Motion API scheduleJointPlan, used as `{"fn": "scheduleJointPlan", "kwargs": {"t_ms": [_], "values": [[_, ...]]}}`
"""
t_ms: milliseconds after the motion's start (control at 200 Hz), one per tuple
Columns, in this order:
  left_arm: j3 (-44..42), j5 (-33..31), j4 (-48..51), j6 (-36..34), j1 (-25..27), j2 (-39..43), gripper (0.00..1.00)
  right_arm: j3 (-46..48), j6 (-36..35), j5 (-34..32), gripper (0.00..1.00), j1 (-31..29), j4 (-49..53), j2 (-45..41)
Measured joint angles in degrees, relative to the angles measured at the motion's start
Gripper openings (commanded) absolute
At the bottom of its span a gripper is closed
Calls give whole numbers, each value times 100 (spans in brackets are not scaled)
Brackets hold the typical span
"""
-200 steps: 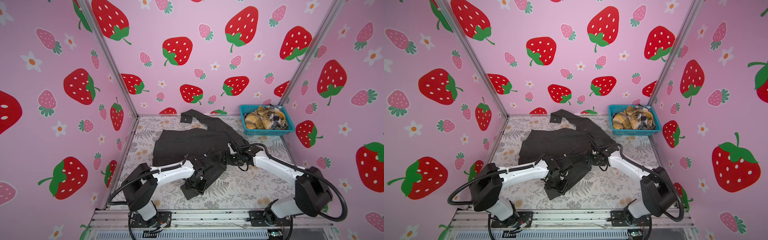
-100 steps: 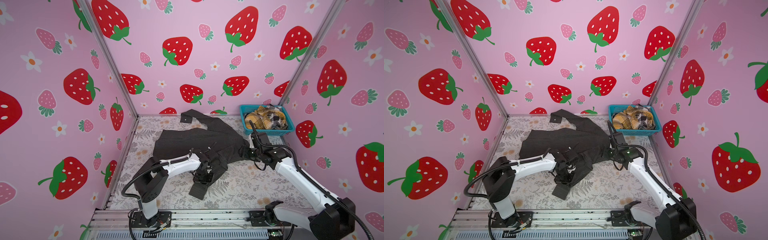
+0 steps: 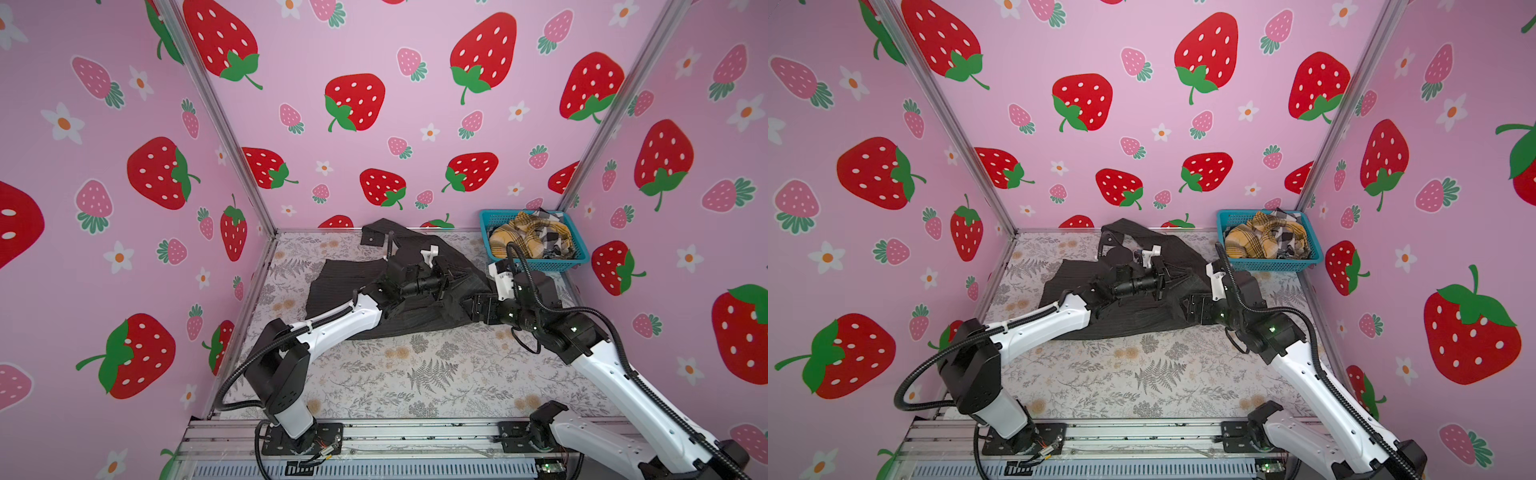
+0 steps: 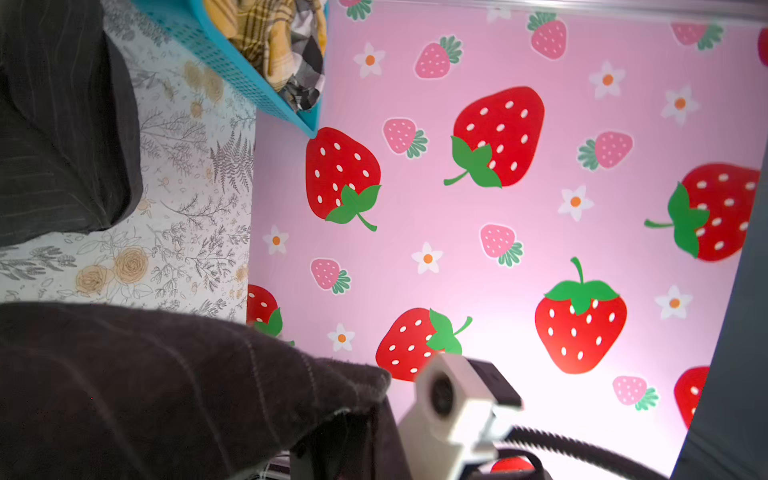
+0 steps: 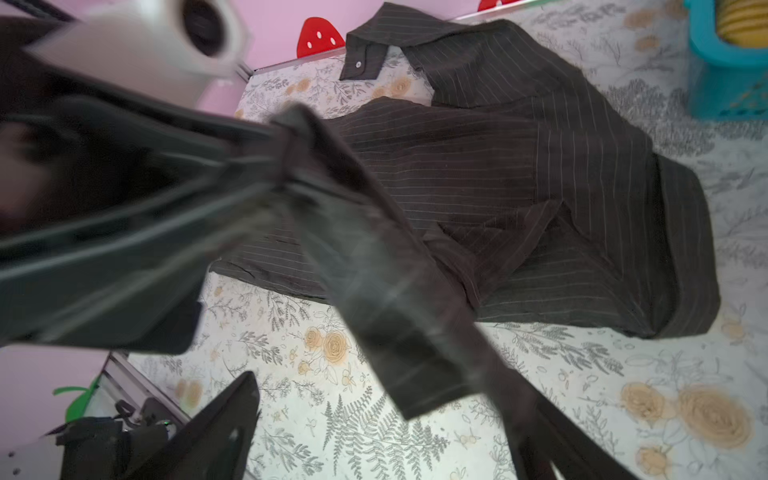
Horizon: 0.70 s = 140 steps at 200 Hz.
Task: Fold and stack the long sleeve shirts
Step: 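Fold the grasped sleeve across the shirt body toward the right gripper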
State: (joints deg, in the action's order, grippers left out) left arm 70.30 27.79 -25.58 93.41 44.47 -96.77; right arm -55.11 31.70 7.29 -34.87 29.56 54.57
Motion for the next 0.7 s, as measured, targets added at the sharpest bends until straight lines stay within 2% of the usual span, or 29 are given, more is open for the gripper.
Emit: {"fn": "scheduleJointPlan", "kwargs": {"t_ms": [365, 525, 700], "values": [[-343, -188, -649, 800, 13, 264, 0, 730, -57, -284, 96, 13, -732, 48], [-343, -188, -758, 903, 13, 273, 0, 1158, -17, -157, 82, 184, -1038, -87], [-369, -188, -765, 960, 11, 275, 0, 1152, -109, -2, 81, 254, -1447, -98]]}}
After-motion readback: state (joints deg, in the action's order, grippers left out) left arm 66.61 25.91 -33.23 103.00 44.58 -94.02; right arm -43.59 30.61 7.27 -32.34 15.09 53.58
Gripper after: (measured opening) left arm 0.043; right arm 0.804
